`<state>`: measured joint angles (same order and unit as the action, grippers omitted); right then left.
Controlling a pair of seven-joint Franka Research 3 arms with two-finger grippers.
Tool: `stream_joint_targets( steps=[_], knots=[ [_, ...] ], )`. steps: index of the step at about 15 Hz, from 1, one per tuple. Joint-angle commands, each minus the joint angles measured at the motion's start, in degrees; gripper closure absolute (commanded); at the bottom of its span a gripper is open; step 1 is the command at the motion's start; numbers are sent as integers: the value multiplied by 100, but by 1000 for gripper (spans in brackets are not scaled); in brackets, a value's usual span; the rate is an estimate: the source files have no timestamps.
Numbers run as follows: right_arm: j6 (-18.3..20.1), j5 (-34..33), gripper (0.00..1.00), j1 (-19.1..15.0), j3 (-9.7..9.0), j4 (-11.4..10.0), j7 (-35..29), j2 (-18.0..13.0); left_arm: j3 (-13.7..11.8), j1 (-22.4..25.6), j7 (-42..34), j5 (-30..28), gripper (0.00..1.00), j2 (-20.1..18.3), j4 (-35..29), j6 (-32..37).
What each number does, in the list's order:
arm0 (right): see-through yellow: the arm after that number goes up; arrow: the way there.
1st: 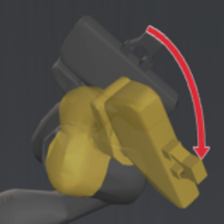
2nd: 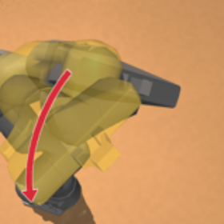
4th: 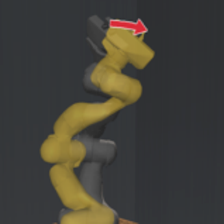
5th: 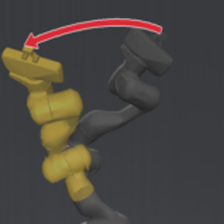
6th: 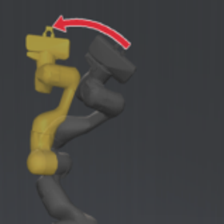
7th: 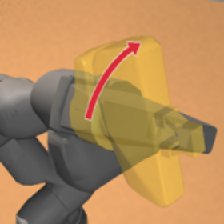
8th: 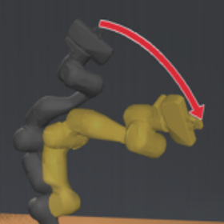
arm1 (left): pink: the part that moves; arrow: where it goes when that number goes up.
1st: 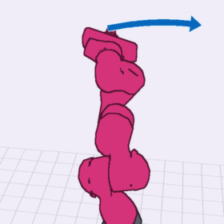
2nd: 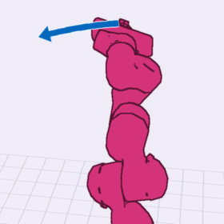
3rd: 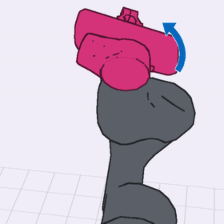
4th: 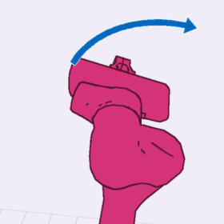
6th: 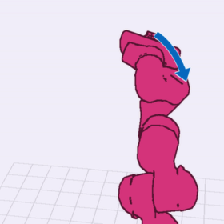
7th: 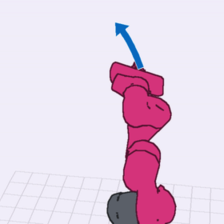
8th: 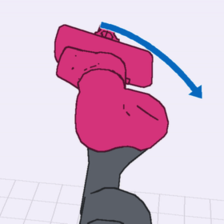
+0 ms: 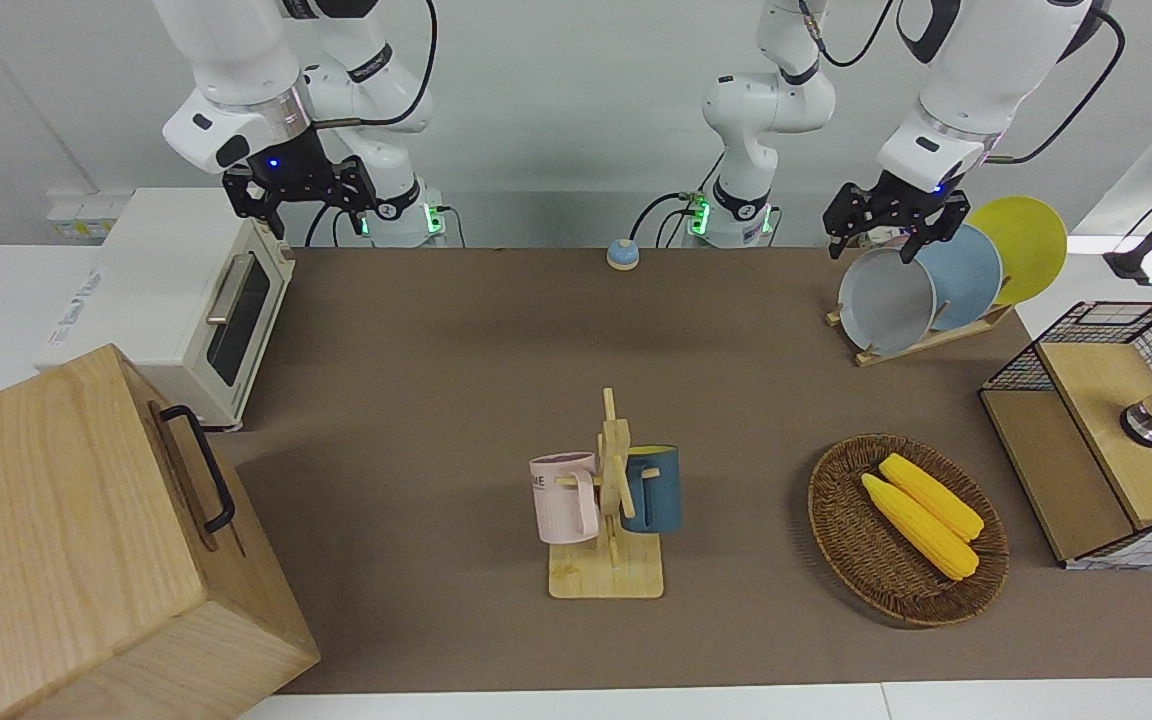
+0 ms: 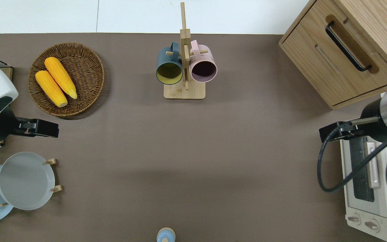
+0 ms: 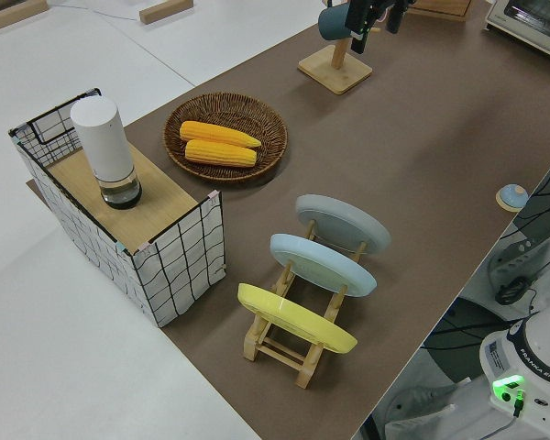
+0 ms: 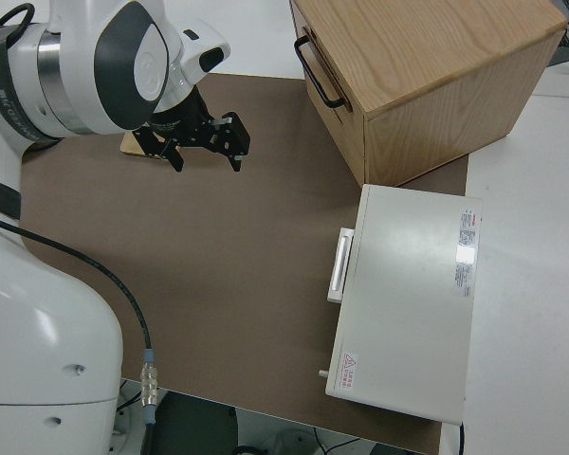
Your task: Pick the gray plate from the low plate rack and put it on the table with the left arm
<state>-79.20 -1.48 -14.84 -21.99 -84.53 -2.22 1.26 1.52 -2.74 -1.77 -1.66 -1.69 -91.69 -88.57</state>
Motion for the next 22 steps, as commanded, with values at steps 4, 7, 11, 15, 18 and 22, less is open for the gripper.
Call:
stream_joint_targets(
  steps=[4,7,11,15,18,22],
  knots=[
    [62,-37,17,-134,-113,42,-68,-12,-28,-25,-34,25,7,19,29,-64],
    [62,-37,17,-134,-113,42,-68,-20,-28,-34,-34,25,7,54,11,-47],
    [62,-37,17,-134,-121,42,-68,-12,-28,-34,-34,25,7,46,-7,15],
    [62,-37,17,-134,-113,42,-68,-12,-37,1,36,42,7,-33,-86,225],
    [71,-37,17,-134,-121,42,-68,-12,-90,10,62,69,7,-261,-348,261],
    [62,-37,17,-134,-121,42,-68,-12,-90,10,54,78,7,-999,-1253,138]
  ],
)
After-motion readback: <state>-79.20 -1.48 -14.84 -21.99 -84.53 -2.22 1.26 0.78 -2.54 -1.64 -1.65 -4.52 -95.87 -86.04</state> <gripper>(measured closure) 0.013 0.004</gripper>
